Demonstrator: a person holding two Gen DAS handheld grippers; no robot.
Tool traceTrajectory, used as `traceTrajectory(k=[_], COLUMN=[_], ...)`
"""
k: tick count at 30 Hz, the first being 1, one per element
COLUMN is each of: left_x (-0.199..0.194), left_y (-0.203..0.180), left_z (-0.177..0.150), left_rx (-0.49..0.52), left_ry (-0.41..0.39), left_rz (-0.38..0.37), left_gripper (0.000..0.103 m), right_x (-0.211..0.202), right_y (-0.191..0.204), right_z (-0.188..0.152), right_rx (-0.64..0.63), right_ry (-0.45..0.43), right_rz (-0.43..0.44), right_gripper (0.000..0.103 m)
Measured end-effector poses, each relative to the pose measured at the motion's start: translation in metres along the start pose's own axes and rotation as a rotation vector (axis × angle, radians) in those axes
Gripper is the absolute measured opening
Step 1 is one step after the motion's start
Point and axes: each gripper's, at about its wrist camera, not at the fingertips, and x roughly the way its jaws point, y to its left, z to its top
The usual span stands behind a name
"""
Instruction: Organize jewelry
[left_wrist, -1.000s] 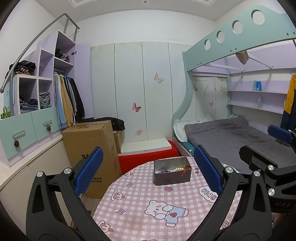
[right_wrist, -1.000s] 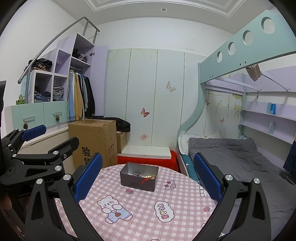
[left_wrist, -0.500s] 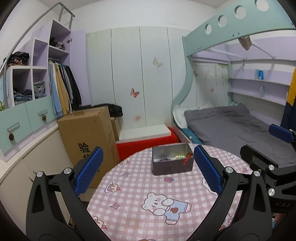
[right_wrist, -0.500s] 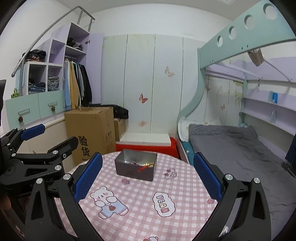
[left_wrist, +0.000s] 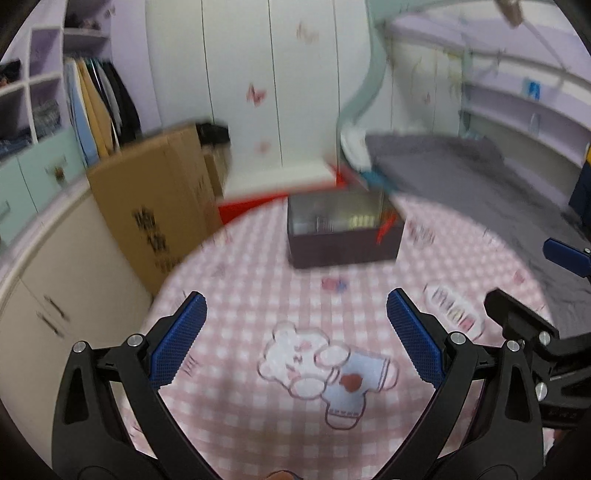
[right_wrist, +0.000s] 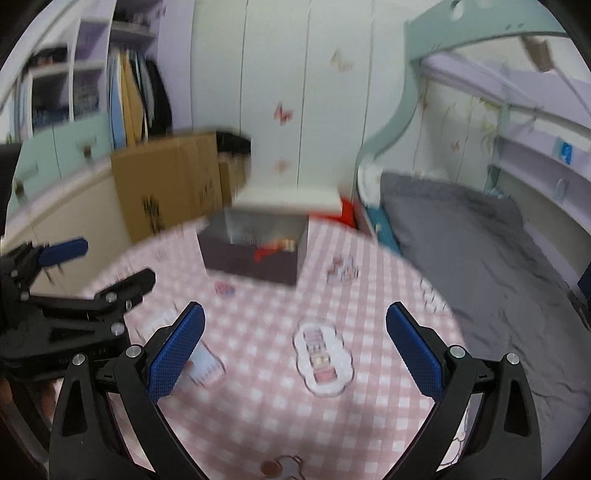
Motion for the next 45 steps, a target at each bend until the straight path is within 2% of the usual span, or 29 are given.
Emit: traceTrajectory(k=[3,7,10,12,18,45], left_x=[0.03,0.059,0.074,0.082,0.084,0.085], left_y=[0.0,0.006,0.009,0.011,0.012,0.012], left_z=[-0.014,-0.029,-0.039,-0.044,-0.053,-0.052], left_rx=[0.001,-0.032,-0.058,-0.072,-0.078,-0.086], left_ry=[0.098,0.216,0.275,0.304,0.261,0.263], left_rz=[-0.001,-0.013,-0.021,-0.024,-0.035,-0.04], left_gripper=[0.096,0.096,0.096,0.096,0.097,0.097], right_x=[0.028,0.054,0.071,0.079,0.087,0.091], right_y=[0.0,0.003,0.014,0.021,0.029,0.029], right_z=[-0.017,-0.034,-0.045,-0.05,-0.052,-0.047], right_rx=[-0.047,-0.066,-0.097,-0.113,-0.131,-0.125], right_ry=[0.126,0.254,0.324,0.345,0.314,0.306], right_rz=[-0.002,0.071,0.142,0.157,0.187,0.196], right_gripper=[0.095,0.095,0.095,0.095,0.095,0.096])
